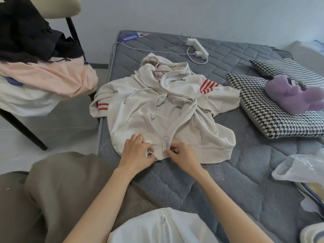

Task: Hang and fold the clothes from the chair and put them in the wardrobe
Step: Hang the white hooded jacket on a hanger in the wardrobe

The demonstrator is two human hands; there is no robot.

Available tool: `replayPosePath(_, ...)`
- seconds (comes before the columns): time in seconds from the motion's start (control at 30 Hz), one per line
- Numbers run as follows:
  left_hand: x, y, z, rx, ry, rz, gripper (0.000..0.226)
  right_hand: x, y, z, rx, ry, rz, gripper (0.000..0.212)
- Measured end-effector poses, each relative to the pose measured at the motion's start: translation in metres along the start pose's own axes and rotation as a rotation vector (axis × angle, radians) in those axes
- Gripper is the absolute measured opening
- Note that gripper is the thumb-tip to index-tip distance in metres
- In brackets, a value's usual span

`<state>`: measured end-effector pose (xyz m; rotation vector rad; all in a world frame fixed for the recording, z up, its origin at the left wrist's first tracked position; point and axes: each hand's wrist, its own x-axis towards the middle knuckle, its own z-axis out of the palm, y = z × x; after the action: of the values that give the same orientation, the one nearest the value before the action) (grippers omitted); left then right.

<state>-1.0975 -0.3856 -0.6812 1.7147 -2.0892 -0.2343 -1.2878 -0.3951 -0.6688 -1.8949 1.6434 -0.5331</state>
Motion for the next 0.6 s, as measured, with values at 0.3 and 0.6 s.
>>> replayPosePath(0.3,0.011,0.015,0.002,-0.252,-0.018,-0.215,0.022,-0.015,0.005,0.003,0.054,0.008,-0.02,0.021)
replayPosePath(0.6,0.02,0.019,0.009,-0.495,-0.094,-0.347,0.032,-0.014,0.003,0.011,0.034,0.147,-0.01,0.022)
